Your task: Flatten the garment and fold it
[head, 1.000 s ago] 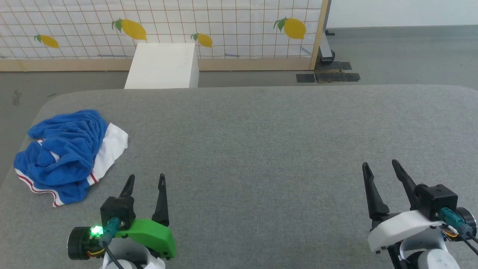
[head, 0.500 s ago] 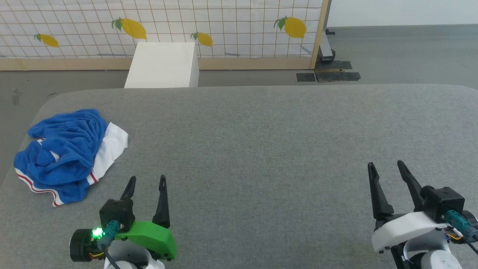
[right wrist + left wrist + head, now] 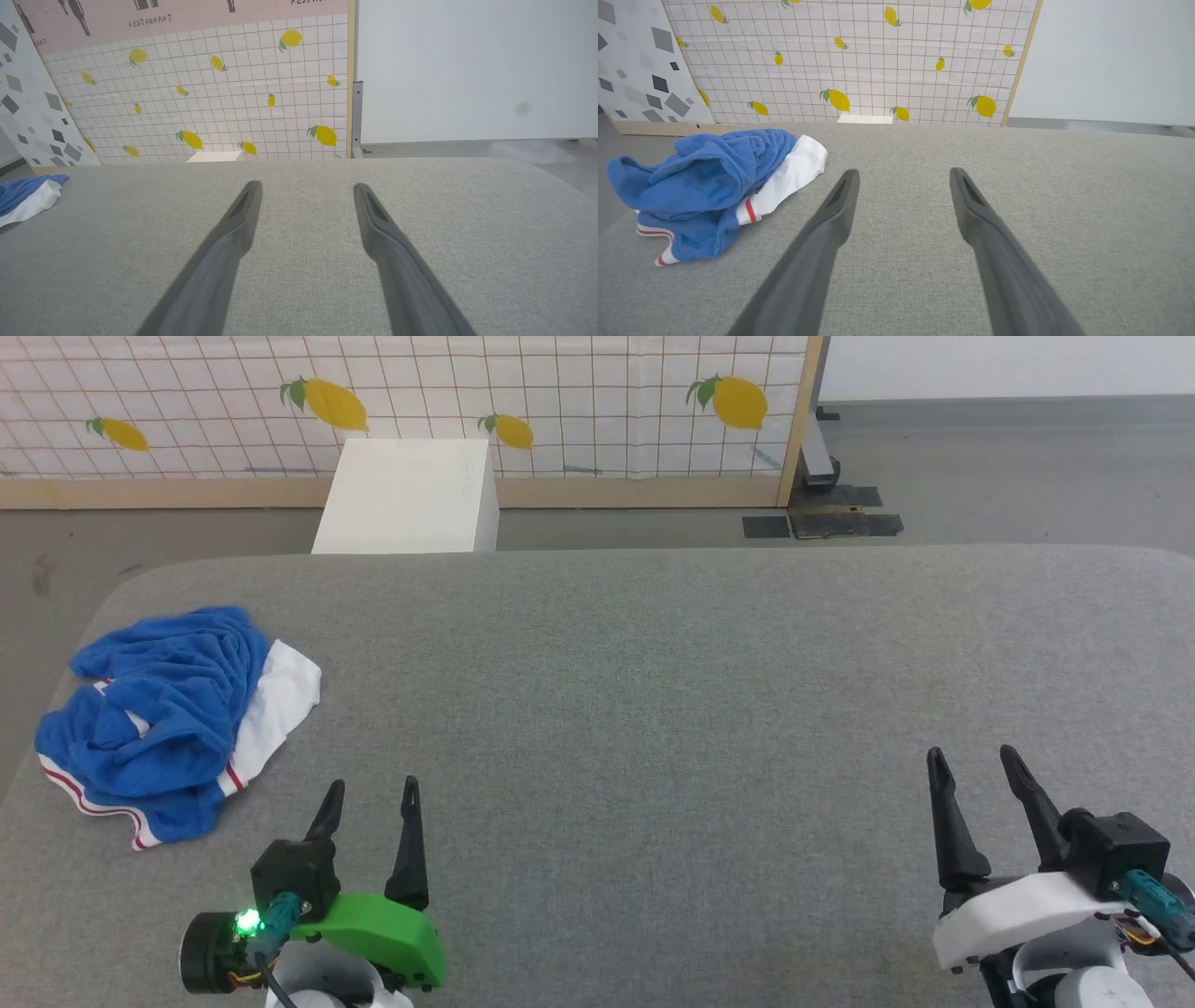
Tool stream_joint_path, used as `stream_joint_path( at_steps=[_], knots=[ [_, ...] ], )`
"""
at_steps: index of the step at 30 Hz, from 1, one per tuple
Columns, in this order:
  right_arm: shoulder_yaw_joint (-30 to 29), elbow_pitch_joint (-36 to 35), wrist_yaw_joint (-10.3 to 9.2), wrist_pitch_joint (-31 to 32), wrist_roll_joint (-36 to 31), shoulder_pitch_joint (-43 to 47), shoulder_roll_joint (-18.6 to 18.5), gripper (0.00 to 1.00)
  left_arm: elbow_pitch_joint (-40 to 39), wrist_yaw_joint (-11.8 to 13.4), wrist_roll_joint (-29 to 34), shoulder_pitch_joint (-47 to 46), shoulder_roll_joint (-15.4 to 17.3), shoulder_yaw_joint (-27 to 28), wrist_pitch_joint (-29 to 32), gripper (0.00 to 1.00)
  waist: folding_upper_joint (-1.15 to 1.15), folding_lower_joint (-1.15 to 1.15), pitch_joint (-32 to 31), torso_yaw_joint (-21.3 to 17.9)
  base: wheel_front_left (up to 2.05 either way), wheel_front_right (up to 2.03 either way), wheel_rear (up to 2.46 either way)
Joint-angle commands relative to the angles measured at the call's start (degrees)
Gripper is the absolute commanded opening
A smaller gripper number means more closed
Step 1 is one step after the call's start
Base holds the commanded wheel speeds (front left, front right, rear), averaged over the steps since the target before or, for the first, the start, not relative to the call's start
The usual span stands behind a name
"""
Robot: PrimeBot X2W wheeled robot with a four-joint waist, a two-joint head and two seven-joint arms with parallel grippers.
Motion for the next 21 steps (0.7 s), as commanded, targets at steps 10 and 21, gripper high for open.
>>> stream_joint_path(
  at_steps=[10,21],
  knots=[
    [-0.49,1.21,-0.06,-1.7,0.85,0.96,0.07,1.0,1.25,-0.44,-1.15,-1.07,-0.19,-0.31,-1.74,1.0,0.0,0.0,0.03,0.84,0.0,0.0,0.0],
    [-0.93,2.04,-0.07,-3.24,1.19,2.29,0.09,1.0,2.57,-0.56,-1.94,-1.17,-0.22,-0.71,-3.27,1.0,0.0,0.0,-0.87,6.81,0.0,0.0,0.0]
  ],
)
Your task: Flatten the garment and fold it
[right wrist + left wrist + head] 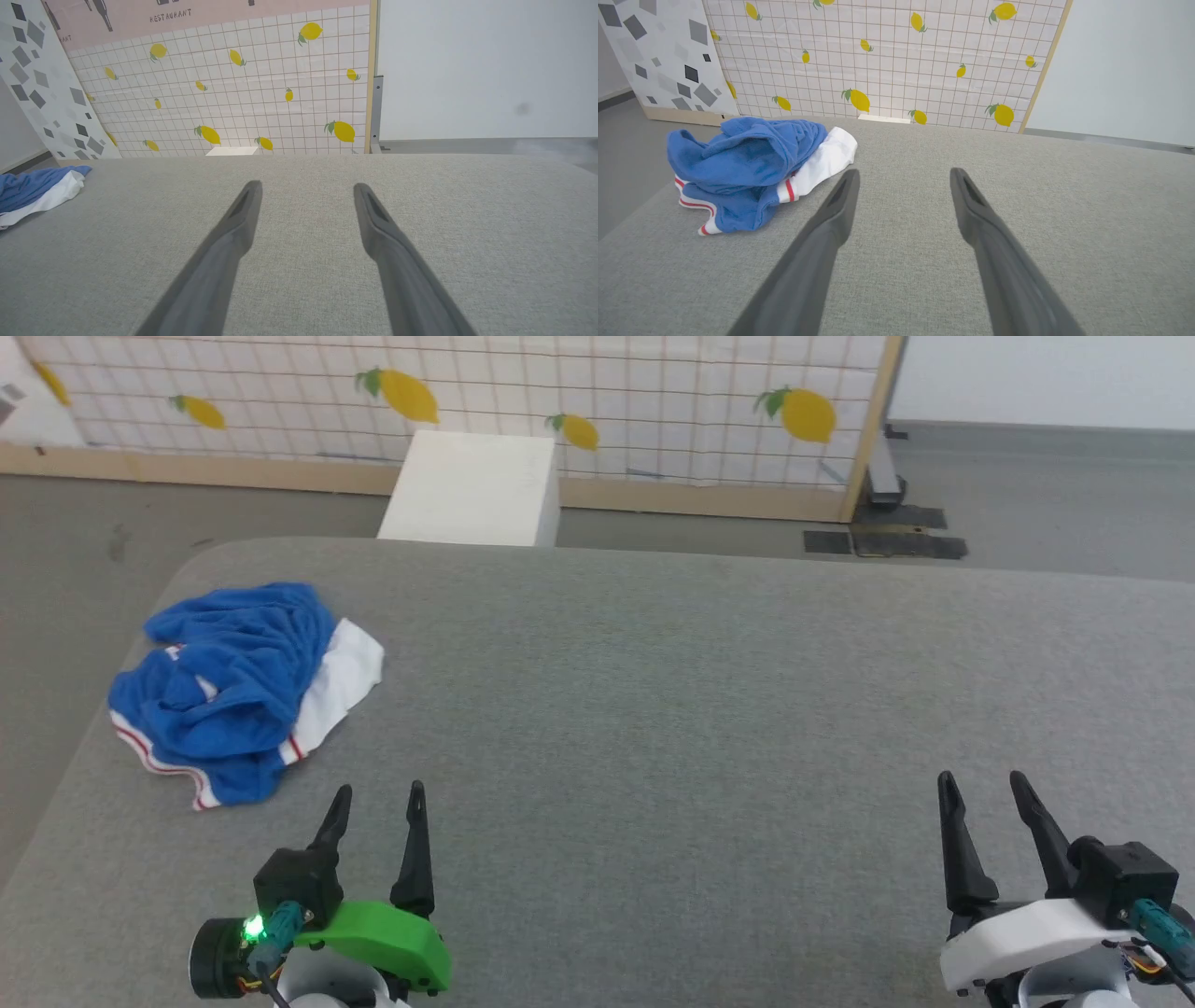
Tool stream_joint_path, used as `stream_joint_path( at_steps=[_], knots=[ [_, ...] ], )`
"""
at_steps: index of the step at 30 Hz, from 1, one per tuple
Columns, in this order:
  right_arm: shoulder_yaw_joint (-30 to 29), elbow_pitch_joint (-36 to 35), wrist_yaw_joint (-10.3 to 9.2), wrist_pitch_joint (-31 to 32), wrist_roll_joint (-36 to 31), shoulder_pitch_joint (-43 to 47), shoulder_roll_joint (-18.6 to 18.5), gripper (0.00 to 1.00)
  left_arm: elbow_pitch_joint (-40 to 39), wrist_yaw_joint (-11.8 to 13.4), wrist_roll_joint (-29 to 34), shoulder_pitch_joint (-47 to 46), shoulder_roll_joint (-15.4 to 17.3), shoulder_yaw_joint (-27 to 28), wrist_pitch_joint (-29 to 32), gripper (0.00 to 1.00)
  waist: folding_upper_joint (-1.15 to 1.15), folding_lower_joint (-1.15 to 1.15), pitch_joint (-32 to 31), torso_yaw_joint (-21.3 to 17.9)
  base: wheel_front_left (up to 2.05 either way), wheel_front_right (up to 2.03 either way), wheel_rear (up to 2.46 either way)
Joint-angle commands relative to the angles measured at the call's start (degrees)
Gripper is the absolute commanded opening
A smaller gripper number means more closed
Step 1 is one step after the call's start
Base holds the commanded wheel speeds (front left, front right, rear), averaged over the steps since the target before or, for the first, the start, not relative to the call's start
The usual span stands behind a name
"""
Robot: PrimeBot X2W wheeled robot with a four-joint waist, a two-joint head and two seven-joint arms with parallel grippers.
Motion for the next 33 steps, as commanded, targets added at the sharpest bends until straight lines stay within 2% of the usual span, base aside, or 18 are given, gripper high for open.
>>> stream_joint_path(
  at_steps=[1,25,33],
  knots=[
    [0.06,0.37,-0.07,-0.72,0.51,0.6,0.09,1.0,0.37,-0.11,-0.16,-0.81,-0.2,0.03,-0.66,1.0,0.0,0.0,-0.4,2.23,0.0,0.0,0.0],
    [2.56,3.64,-0.08,-3.58,1.74,1.68,0.11,1.0,1.71,-0.15,-1.24,0.74,-0.25,1.14,-3.51,1.0,0.0,0.0,-1.44,19.7,0.0,0.0,0.0],
    [3.75,5.09,-0.09,-4.03,1.78,1.36,0.12,1.0,1.85,-0.32,-1.12,1.28,-0.26,1.78,-3.95,1.0,0.0,0.0,-1.69,23.22,0.0,0.0,0.0]
  ],
)
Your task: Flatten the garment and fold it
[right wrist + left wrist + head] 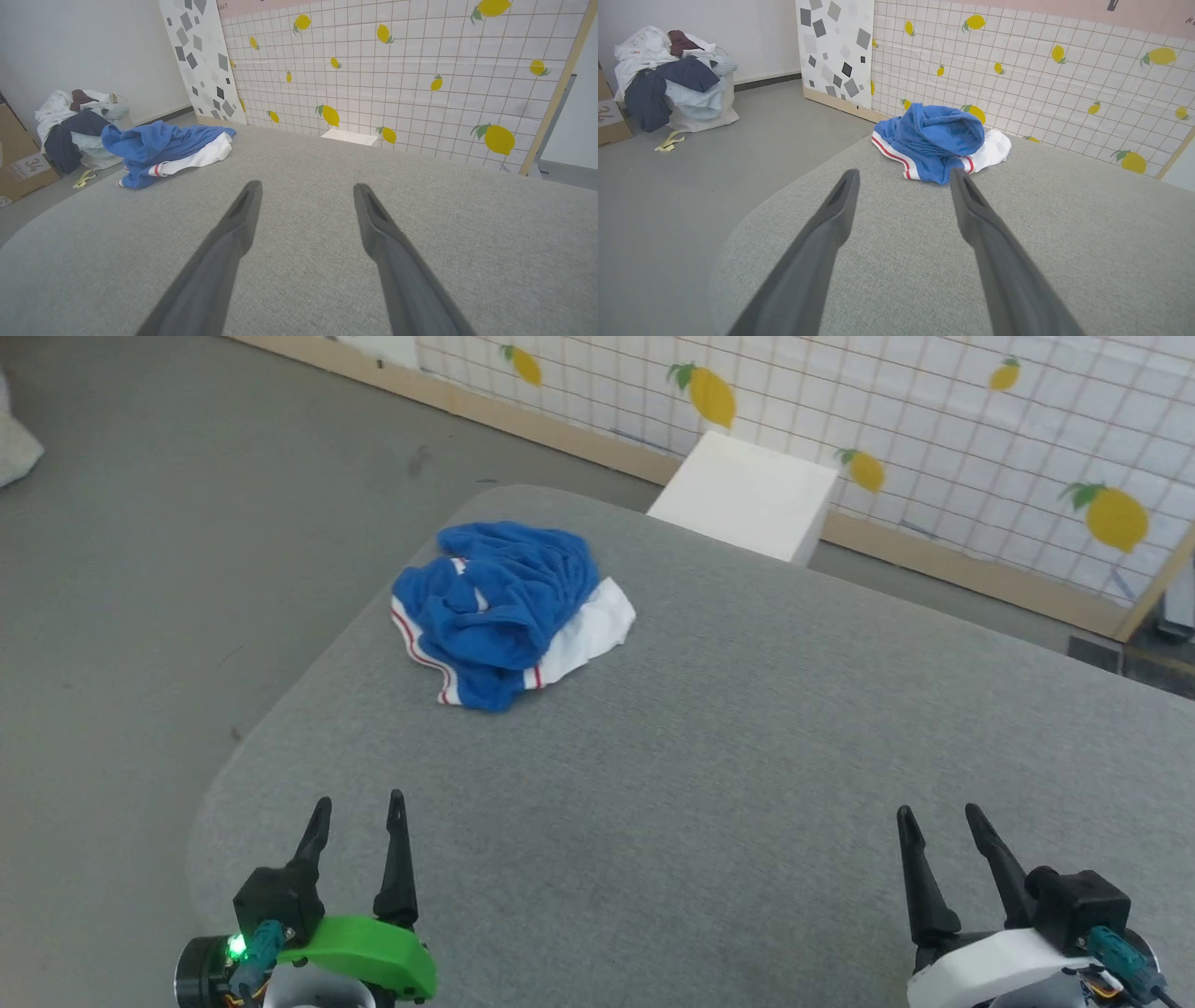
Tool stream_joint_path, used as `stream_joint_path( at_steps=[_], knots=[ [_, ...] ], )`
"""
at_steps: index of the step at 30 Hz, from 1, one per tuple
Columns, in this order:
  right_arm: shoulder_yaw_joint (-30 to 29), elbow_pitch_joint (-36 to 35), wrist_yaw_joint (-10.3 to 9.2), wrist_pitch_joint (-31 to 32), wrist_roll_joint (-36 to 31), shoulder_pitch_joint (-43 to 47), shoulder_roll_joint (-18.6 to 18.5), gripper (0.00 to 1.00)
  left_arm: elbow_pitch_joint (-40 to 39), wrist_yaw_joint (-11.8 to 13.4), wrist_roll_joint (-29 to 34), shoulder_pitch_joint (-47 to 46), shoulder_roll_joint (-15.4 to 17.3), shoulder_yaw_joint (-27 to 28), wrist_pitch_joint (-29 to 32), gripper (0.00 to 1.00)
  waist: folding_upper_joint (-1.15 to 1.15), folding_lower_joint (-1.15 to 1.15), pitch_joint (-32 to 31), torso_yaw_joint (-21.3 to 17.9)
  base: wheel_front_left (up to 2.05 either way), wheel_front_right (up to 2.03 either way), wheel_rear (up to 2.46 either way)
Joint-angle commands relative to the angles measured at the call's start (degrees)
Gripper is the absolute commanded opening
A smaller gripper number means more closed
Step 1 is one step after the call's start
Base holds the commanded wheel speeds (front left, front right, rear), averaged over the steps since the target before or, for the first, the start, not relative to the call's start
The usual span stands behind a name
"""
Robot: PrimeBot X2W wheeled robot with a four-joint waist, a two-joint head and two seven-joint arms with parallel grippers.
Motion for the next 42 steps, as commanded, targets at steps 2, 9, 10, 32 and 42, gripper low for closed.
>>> stream_joint_path(
  at_steps=[2,9,10,32,42],
  knots=[
    [0.27,0.12,-0.09,-0.34,0.49,0.48,0.02,1.0,-0.08,-0.26,-0.3,0.81,-0.25,0.33,-0.45,1.0,0.0,0.0,-0.13,1.59,0.0,0.0,0.0],
    [0.46,0.26,-0.09,-0.34,0.43,0.35,0.02,1.0,-0.24,-0.16,-0.43,1.07,-0.25,0.5,-0.45,1.0,0.0,0.0,-0.05,1.98,0.0,0.0,0.0],
    [0.54,0.3,-0.09,-0.34,0.45,0.37,0.02,1.0,-0.26,-0.14,-0.46,1.14,-0.25,0.55,-0.45,1.0,0.0,0.0,-0.08,1.95,0.0,0.0,0.0],
    [0.4,-0.84,-0.09,-0.34,-2.73,-2.53,0.02,1.0,5.59,-5.2,-5.96,-17.59,2.99,3.07,-0.45,1.0,0.0,0.0,6.91,-0.7,0.0,0.0,0.0],
    [-2.28,-5.23,-0.09,1.4,-8.16,-7.02,0.02,1.0,16.1,-6.45,-15.5,-35.02,7.95,5.03,7.68,1.0,0.0,0.0,18.38,-6.45,0.0,0.0,0.0]
  ],
)
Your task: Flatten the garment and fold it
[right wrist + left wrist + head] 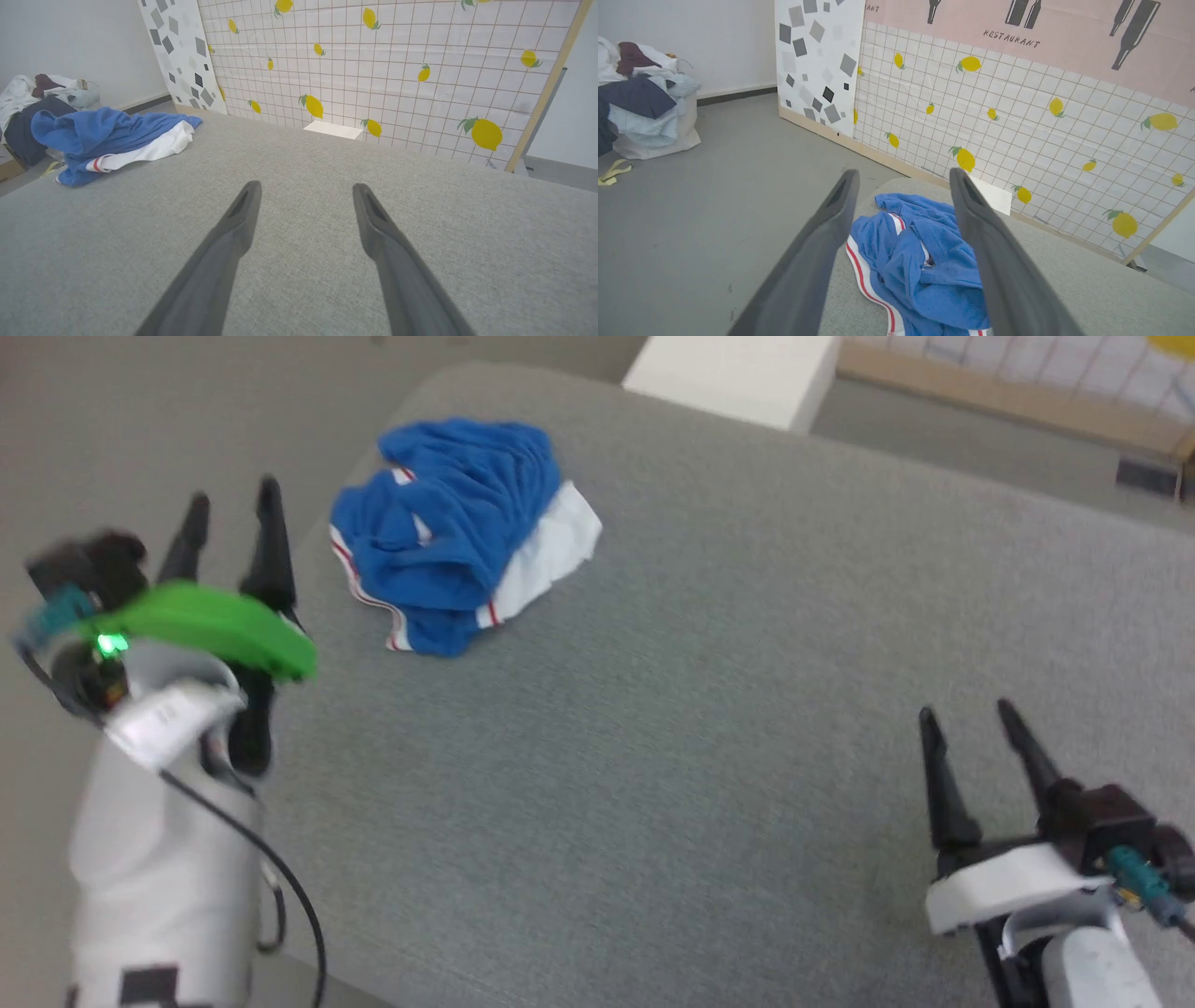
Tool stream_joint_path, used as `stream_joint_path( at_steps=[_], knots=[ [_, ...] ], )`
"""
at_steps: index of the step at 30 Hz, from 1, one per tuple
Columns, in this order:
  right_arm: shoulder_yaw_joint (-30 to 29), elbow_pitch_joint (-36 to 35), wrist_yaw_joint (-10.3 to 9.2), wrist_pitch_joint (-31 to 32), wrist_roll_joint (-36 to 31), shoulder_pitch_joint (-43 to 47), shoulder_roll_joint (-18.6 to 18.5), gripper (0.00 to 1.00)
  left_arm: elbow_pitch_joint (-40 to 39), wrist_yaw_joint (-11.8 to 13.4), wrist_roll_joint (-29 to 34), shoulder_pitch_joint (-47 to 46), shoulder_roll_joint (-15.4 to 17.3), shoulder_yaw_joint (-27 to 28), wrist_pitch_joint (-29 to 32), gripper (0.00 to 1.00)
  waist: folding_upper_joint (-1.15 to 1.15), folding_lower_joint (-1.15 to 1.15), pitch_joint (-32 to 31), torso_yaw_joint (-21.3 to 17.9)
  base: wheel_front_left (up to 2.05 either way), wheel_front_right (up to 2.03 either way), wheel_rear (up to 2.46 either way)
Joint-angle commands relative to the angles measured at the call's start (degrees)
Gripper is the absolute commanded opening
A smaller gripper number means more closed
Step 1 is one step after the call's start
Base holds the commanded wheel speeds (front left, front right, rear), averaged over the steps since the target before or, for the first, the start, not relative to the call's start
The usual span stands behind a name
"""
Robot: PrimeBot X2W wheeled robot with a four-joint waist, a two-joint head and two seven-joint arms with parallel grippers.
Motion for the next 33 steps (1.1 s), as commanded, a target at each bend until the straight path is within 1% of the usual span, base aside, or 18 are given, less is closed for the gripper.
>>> stream_joint_path(
  at_steps=[1,4,9,12,15,19,20,24,26,27,28,29,30,33],
  knots=[
    [-0.58,-1.03,-0.09,0.45,-0.86,-1.09,-0.04,1.0,1.36,-0.25,-1.36,-2.69,0.71,0.14,1.55,1.0,0.0,-0.01,6.9,-4.55,0.0,0.0,0.0],
    [-1.7,-3.41,-0.09,1.48,-2.03,-1.63,-0.04,1.0,4.51,-0.31,-3.46,-7.34,2.1,0.12,6.14,1.0,0.0,-0.01,10.04,-6.12,0.0,0.0,0.0],
    [-3.39,-6.71,-0.09,2.84,-3.36,-1.98,-0.04,1.0,10.83,-0.32,-6.72,-13.87,3.9,-0.24,17.22,1.0,0.0,-0.01,13.89,-8.55,0.0,0.0,0.0],
    [-4.21,-8.35,-0.09,3.36,-3.6,-1.94,-0.13,1.0,14.38,0.21,-7.92,-16.39,4.89,-0.66,24.65,1.0,0.0,-0.01,15.7,-9.69,0.0,0.0,0.0],
    [-4.67,-9.44,-0.09,3.64,-3.64,-1.95,-0.23,1.0,17.38,1.18,-8.48,-17.71,5.23,-1.33,30.59,1.0,0.0,-0.01,16.95,-10.33,0.0,0.0,0.0],
    [-5.1,-10.31,-0.09,3.79,-3.44,-2.06,-0.48,1.0,20.76,2.77,-8.11,-18.49,5.12,-3.25,38.18,1.0,0.0,-0.01,18.16,-10.79,0.0,0.0,0.0],
    [-5.24,-10.49,-0.09,3.79,-3.43,-2.03,-0.48,1.0,21.71,3.27,-8.16,-18.52,4.88,-3.77,40.76,1.0,0.0,-0.01,18.4,-10.8,0.0,0.0,0.0],
    [-5.45,-10.72,-0.09,3.79,-3.38,-1.76,-0.45,1.0,23.6,4.57,-7.93,-18.04,3.8,-5.67,47.51,1.0,0.0,-0.01,19.02,-10.56,0.0,0.0,0.0],
    [-5.48,-10.85,-0.09,3.88,-3.4,-1.59,-0.43,1.0,23.54,5.03,-8.15,-17.69,2.93,-6.24,49.8,1.0,0.0,-0.01,19.18,-10.29,0.0,0.0,0.0],
    [-5.49,-10.87,-0.09,3.94,-3.41,-1.63,-0.42,1.0,23.14,5.07,-8.16,-17.52,2.79,-6.39,50.01,1.0,0.0,-0.01,19.22,-10.2,0.0,0.0,0.0],
    [-5.43,-10.93,-0.09,4.01,-3.46,-1.72,-0.41,1.0,22.37,4.83,-7.97,-17.27,2.84,-6.64,49.5,0.44,0.0,-0.01,19.25,-10.16,0.0,0.0,0.0],
    [-5.36,-10.97,-0.09,4.05,-3.5,-1.8,-0.39,1.0,21.75,4.67,-7.96,-17.03,2.88,-6.65,48.83,0.17,0.0,-0.01,19.24,-10.13,0.0,0.0,0.0],
    [-5.33,-10.93,-0.09,4.07,-3.5,-1.92,-0.38,1.0,21.21,4.64,-7.97,-16.68,2.9,-6.61,48.14,0.0,0.0,-0.01,19.1,-10.05,0.0,0.0,0.0],
    [-5.22,-10.53,-0.09,3.93,-3.52,-2.01,-0.37,1.0,19.56,5.01,-7.81,-15.93,3.34,-6.0,44.54,0.0,0.0,-0.01,18.27,-9.81,0.0,0.0,0.0]
  ],
)
